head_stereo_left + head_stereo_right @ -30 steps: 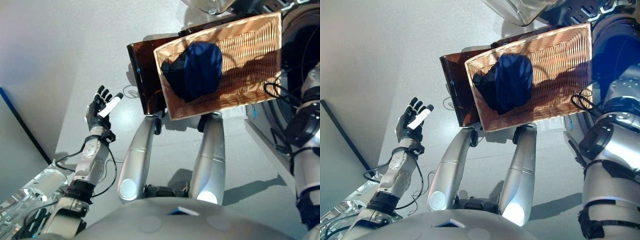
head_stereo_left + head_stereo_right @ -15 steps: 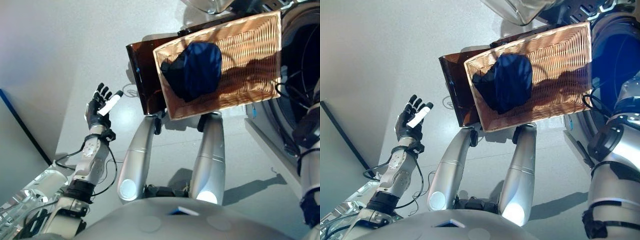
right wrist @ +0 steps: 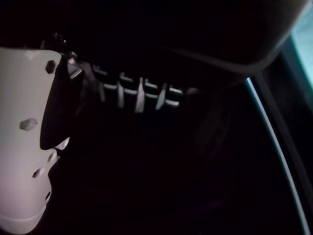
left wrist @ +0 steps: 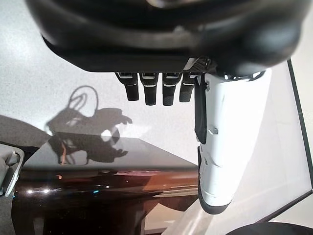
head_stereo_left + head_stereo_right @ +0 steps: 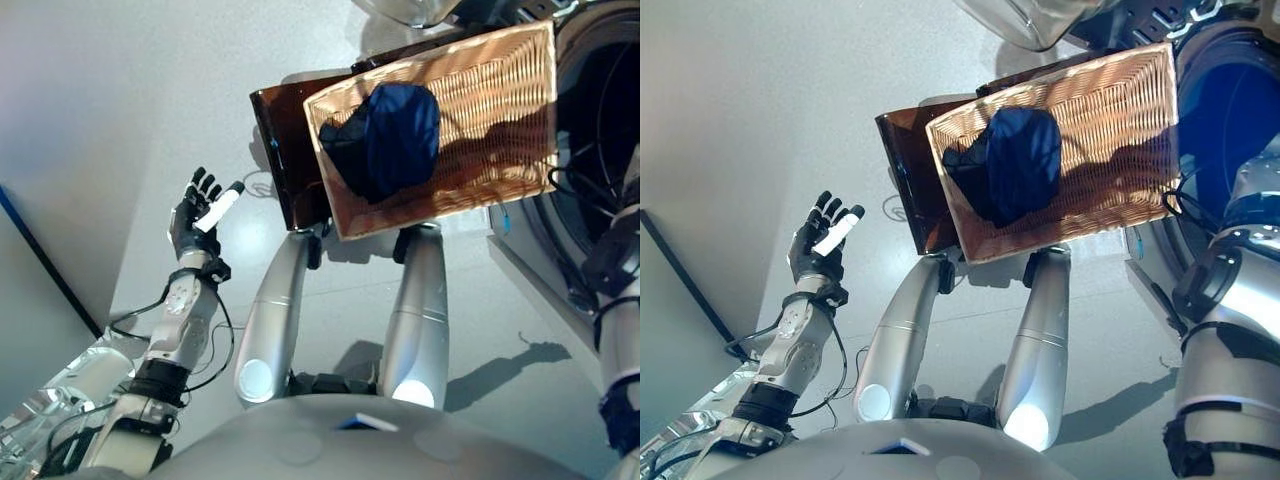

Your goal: Pick up the clothes and place them into the washing machine

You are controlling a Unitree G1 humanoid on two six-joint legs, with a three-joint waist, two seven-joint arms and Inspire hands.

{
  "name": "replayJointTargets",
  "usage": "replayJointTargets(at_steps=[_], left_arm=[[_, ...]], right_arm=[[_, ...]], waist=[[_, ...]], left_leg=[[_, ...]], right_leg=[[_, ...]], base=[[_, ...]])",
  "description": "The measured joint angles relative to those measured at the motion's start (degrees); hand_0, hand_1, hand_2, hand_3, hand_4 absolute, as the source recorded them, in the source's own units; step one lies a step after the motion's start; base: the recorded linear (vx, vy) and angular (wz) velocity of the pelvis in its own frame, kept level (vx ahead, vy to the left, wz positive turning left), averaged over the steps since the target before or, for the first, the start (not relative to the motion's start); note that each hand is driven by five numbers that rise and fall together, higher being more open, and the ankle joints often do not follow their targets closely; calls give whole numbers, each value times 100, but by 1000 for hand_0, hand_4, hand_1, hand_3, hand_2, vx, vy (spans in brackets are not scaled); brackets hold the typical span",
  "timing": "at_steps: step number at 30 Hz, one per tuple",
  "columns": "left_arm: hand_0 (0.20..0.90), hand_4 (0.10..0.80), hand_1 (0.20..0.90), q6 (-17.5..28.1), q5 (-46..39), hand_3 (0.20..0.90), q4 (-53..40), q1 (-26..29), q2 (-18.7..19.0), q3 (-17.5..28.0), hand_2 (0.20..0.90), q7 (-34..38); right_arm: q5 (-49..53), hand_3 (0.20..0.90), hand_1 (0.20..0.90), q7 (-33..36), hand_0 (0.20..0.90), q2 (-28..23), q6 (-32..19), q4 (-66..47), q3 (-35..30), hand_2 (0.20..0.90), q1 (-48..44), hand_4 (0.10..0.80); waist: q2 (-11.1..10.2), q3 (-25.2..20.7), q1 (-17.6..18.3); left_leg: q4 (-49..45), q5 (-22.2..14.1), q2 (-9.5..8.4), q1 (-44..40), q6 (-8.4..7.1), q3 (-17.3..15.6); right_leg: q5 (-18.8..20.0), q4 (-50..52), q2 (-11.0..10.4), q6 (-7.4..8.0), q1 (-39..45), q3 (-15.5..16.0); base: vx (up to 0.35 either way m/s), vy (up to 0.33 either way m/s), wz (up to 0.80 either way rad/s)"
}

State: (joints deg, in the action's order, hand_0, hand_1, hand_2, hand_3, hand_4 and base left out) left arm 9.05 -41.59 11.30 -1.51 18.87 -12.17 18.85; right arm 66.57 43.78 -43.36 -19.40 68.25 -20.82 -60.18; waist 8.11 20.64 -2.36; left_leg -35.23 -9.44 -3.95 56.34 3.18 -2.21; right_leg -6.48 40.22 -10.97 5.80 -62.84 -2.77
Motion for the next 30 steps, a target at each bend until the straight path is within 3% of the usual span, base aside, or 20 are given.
replayJointTargets(at_steps=[6, 16, 23, 30], left_arm=[[900, 800, 900, -1, 3, 900, 25, -1, 2, 11, 900, 1], [900, 800, 900, 3, 25, 900, 45, -145, 1, 69, 900, -7], [900, 800, 900, 13, 143, 900, 89, -258, 9, 337, 900, -14], [900, 800, 900, 22, 388, 900, 325, -243, 6, 433, 900, -78]], right_arm=[[-427, 900, 900, -22, 900, 302, 303, -4, 280, 900, 145, 800], [-1551, 900, 900, -287, 900, 1160, 896, -419, 796, 900, 1184, 800], [-2590, 900, 900, -538, 900, 1244, 1215, -534, 1087, 900, 1608, 800], [-3648, 900, 900, -650, 900, 1254, 1456, -629, 1586, 900, 1761, 800]], waist=[[-6, -3, 97], [-40, -21, 175], [-76, -36, 165], [-134, -44, 171]], left_leg=[[-60, -21, 14, -39, 35, -36], [-297, -127, 4, -66, 128, -108], [-420, -188, 0, 25, 208, -114], [-262, -166, 18, -246, 225, -122]], right_leg=[[61, -55, 20, 29, 82, -28], [79, -89, 36, 57, 215, -125], [169, -156, 34, 200, 232, -119], [278, -434, 54, 226, 541, -110]], base=[[-24, 36, -6], [-47, 69, -5], [-1, 41, -2], [40, 1, -5]])
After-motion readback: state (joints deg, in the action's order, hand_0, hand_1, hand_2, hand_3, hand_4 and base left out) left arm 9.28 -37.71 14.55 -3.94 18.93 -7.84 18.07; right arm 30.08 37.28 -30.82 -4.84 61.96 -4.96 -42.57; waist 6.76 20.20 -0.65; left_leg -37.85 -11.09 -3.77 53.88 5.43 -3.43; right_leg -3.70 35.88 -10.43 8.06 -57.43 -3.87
